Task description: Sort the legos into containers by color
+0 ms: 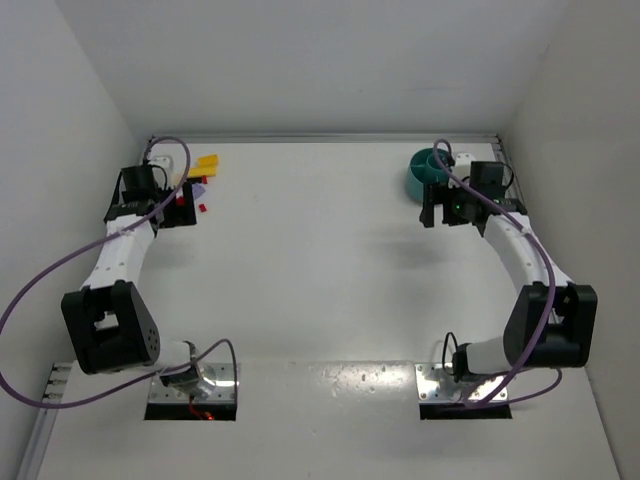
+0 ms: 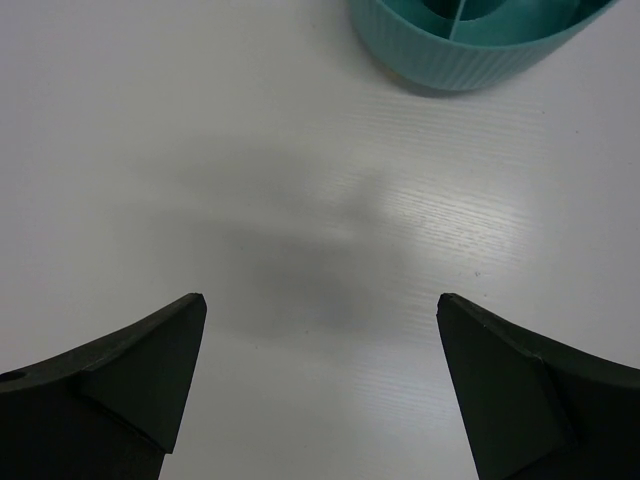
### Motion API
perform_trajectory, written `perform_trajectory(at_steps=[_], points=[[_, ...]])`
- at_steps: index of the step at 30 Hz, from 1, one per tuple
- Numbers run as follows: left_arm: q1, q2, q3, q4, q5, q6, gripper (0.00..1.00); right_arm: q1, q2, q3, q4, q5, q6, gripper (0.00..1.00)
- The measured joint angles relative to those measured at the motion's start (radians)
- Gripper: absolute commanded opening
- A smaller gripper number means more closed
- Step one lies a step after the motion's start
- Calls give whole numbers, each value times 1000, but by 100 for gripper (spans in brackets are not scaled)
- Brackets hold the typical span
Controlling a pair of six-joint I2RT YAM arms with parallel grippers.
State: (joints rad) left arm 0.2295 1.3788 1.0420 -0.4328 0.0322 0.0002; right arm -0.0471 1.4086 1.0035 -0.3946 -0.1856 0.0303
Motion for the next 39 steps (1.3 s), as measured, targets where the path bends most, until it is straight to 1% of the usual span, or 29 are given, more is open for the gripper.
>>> perform_trajectory(at_steps=[1,4,6,8,11,14,17,19,20,21,22,26,28,33,38,39], points=[[9,10,5,0,-7,4,100,9,8,4,3,-3,2,100],[21,31,16,0,-33,-2,91,35,32,6,5,-6,5,100],[21,62,35,0,-57,-22,90,49,47,6,5,-6,7,100],[15,101,55,3,-78,-46,86,62,58,6,6,-5,8,100],[-7,166,81,9,-113,-82,86,78,75,6,6,-1,12,100],[-29,222,121,2,-114,-88,86,92,85,6,6,3,16,100],[-40,284,201,1,-105,-84,85,106,90,6,13,9,18,100],[-41,335,275,0,-104,-83,79,116,96,6,17,15,19,100],[-41,361,312,1,-104,-84,75,119,99,6,19,20,19,100],[-41,389,352,0,-105,-85,66,124,103,6,20,23,19,100],[-41,417,391,0,-105,-90,64,126,106,6,22,25,19,100],[-40,551,552,-14,-127,-112,63,139,134,6,27,35,19,100],[-38,608,602,-16,-129,-128,62,144,144,6,27,39,20,100],[-33,716,672,-48,-127,-166,62,157,152,6,28,52,20,100],[-32,773,737,-61,-141,-200,62,167,164,7,28,58,19,100],[-32,780,752,-62,-147,-205,63,169,166,7,27,61,19,100]])
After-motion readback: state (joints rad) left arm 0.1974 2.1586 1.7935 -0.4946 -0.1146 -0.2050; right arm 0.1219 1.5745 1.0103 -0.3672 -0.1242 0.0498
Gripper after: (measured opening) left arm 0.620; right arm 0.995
